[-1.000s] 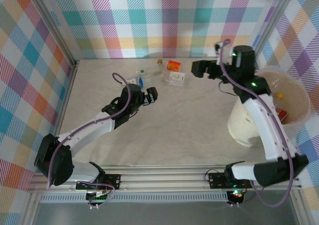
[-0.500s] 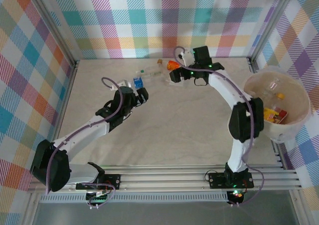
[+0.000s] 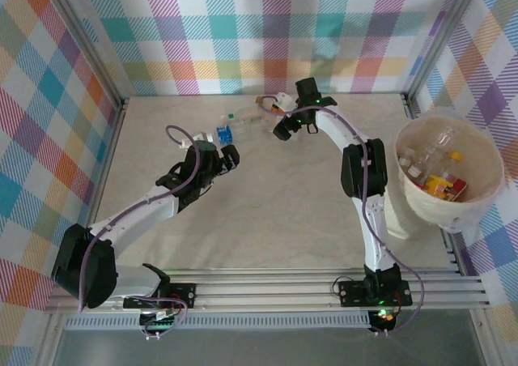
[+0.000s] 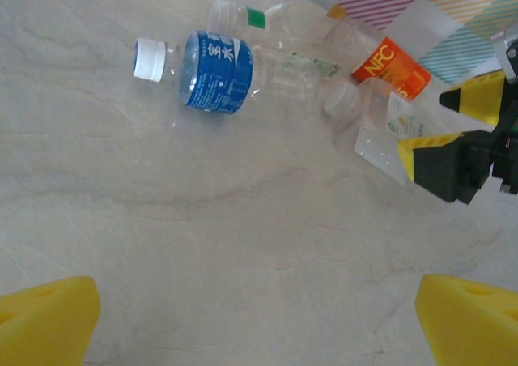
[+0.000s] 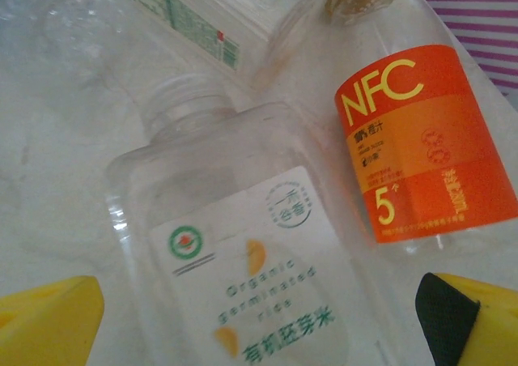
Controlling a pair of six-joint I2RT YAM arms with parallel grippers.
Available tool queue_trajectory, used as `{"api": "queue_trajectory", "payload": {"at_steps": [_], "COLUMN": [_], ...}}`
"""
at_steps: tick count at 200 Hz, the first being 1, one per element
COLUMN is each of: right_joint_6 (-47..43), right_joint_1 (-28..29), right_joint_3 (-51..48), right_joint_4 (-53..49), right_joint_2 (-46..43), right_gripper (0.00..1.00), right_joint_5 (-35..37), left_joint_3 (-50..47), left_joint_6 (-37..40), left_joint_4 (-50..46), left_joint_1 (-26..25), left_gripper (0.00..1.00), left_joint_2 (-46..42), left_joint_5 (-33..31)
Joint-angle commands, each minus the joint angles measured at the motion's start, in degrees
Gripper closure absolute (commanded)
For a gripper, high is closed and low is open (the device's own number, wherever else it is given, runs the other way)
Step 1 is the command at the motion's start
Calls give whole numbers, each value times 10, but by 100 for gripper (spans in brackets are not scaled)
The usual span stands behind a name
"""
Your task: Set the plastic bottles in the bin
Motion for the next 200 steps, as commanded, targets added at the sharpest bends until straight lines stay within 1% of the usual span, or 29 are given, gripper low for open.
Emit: {"api": "queue_trajectory", "payload": {"at_steps": [1, 44, 67, 79, 87, 107, 126, 143, 164, 182, 200], "right_joint_6": [-45, -66, -62, -53, -48, -45, -31, -20, 29, 86, 122], "right_joint_1": [-5, -4, 0, 4, 6, 13, 18, 27, 45, 56, 56], "right_joint_3": [63, 142, 133, 93, 52, -55, -140, -225, -320, -398, -435], "right_joint_4": [-70, -178, -218, -209, -185, -125, -96, -70, -48, -20, -24], "right_joint_2": [41, 103, 92, 67, 44, -17, -73, -129, -194, -253, -296], "right_gripper": [0, 0, 5, 7, 8, 7, 7, 7, 5, 0, 0], "right_joint_5": [-7, -6, -7, -1, 5, 28, 37, 59, 80, 67, 31], "left_joint_3": [8, 16, 15, 14, 15, 17, 19, 17, 16, 14, 14], "left_joint_6": [-3, -4, -4, -5, -6, -6, -5, -6, -9, -14, -15], "left_joint_4": [-19, -27, -26, -24, -23, -21, -18, -10, 6, 19, 26], "left_joint_1": [10, 12, 12, 12, 12, 12, 12, 11, 10, 8, 6], "left_gripper": [0, 0, 0, 0, 0, 0, 0, 0, 0, 0, 0], "left_joint_2": [12, 21, 21, 21, 22, 23, 25, 30, 35, 39, 45], "left_joint_5": [3, 0, -1, 2, 4, 16, 33, 48, 64, 75, 85]}}
